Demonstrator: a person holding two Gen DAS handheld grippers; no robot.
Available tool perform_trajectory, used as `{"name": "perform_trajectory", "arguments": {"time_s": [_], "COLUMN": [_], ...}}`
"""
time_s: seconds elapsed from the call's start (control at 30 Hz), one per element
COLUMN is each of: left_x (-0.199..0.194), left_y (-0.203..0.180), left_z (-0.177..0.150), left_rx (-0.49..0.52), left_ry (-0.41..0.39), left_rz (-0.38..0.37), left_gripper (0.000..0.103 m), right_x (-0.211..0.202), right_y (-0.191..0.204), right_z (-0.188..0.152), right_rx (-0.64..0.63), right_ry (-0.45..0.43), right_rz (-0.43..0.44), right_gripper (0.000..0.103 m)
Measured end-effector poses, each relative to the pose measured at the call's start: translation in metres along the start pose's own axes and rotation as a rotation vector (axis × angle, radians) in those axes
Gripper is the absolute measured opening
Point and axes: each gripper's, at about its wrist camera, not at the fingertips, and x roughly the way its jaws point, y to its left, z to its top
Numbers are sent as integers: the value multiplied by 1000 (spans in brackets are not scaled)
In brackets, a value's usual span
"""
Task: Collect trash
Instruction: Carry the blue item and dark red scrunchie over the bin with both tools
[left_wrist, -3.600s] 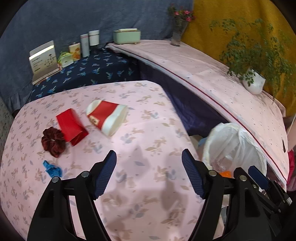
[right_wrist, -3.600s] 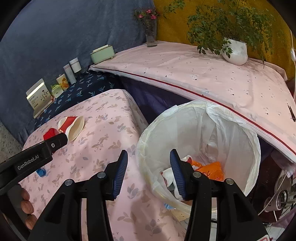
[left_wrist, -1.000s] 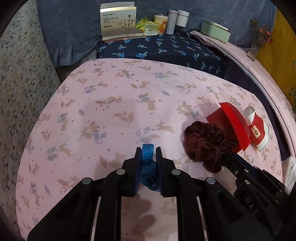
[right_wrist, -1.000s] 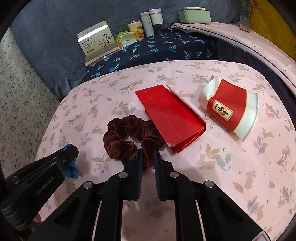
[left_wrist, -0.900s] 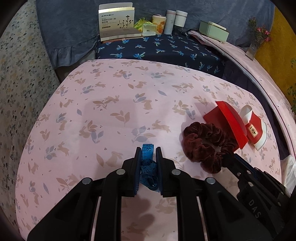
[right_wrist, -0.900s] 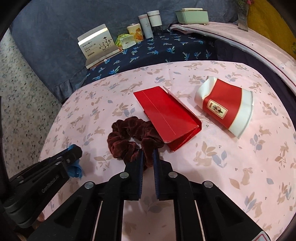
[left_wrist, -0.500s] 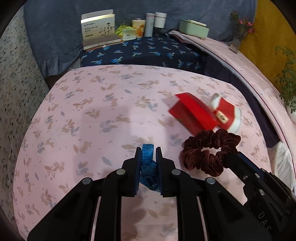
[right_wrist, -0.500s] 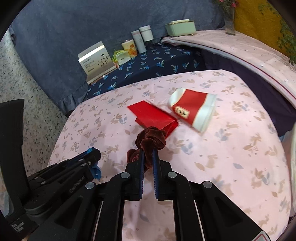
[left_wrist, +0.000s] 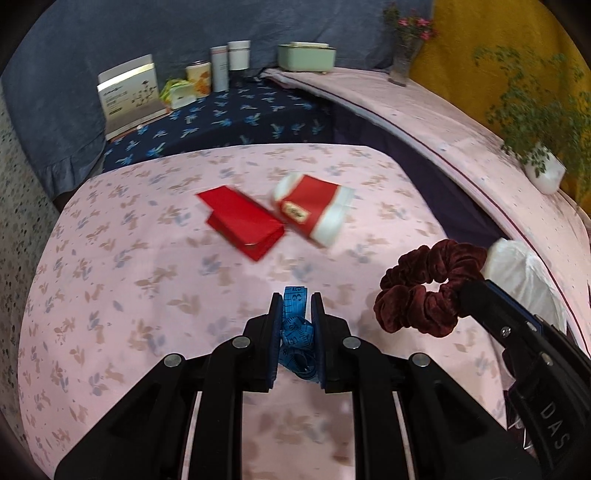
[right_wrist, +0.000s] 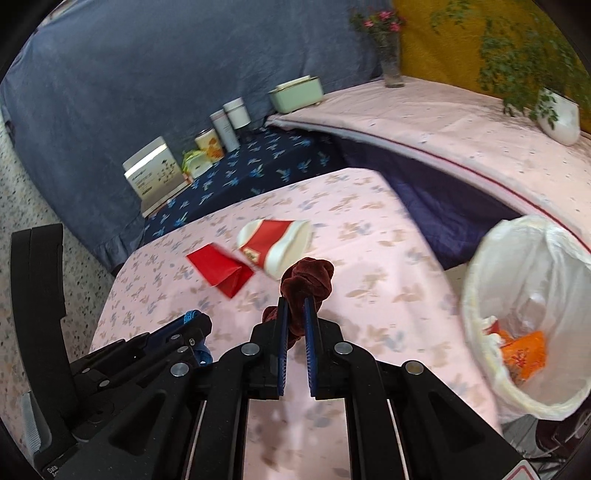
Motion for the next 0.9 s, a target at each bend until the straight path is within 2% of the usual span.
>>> {"name": "perform_trajectory", "arguments": {"time_s": [0.37,0.73,0.9], "left_x": [-6,-6,-4], "left_y": [-97,-175,-205], "left_z": [-5,-14,-16], "left_rx": [141,265,308], "left_ry": [-5,8,18], "left_rz": [-78,-153,-196], "left_gripper": [15,15,15], "right_x": [-48,-75,-80], "right_y": [-89,-160,-185], "right_z": [2,-4,-8], "right_rx": [103,194,226], "right_ry": [-69,-96,-96], "right_rz": [-110,-205,-232], "right_gripper": [8,8,2]}}
